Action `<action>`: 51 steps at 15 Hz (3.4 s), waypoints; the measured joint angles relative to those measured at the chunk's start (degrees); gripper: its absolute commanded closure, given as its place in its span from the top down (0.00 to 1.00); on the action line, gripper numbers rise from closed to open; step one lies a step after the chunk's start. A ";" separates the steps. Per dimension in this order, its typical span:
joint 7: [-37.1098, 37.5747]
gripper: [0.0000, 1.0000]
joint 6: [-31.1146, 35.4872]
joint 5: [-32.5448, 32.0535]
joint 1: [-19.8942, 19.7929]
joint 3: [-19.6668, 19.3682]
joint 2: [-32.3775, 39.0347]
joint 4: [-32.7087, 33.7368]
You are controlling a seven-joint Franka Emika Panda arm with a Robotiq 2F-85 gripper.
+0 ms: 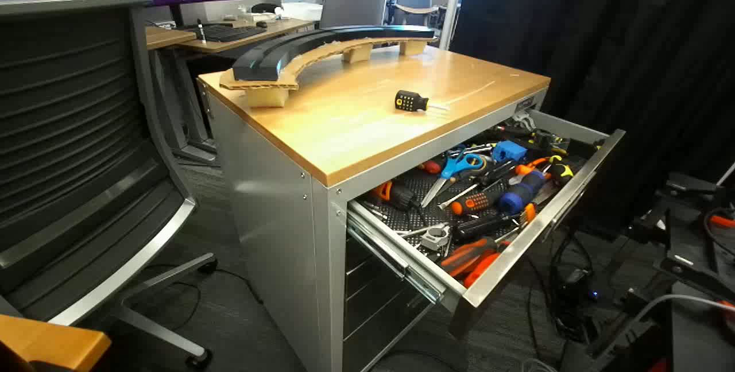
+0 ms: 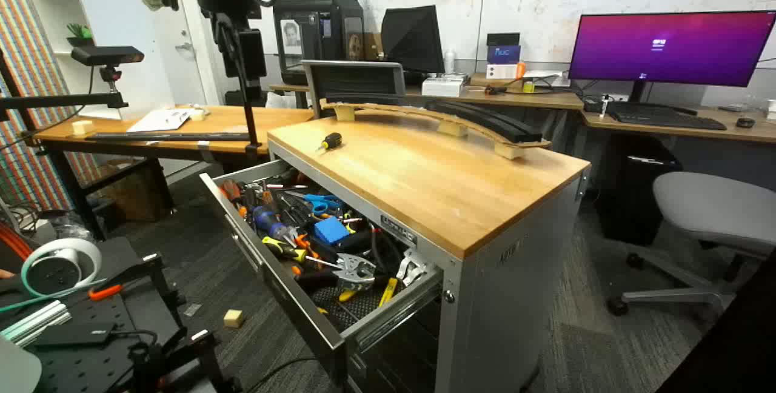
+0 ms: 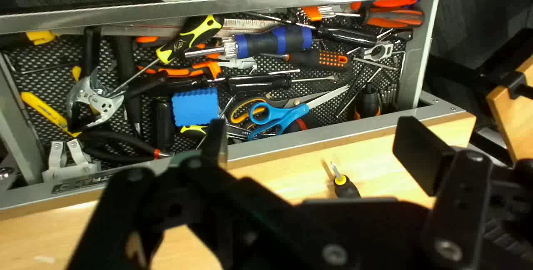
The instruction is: Put the screwdriver into the top drawer.
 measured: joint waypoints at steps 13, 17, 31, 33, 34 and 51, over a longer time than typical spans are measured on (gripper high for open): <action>-3.48 1.00 1.83 -0.05 0.28 0.19 2.20 2.19; -12.04 1.00 2.61 -0.35 3.64 0.56 14.12 13.36; -23.28 1.00 -2.77 -9.90 5.45 10.48 60.69 54.06; -21.64 0.72 -2.80 -11.63 5.87 10.99 66.23 59.69; -20.70 0.66 -2.93 -12.39 6.17 11.02 68.68 62.51; -8.32 0.14 -11.43 -11.63 6.88 11.40 74.07 69.19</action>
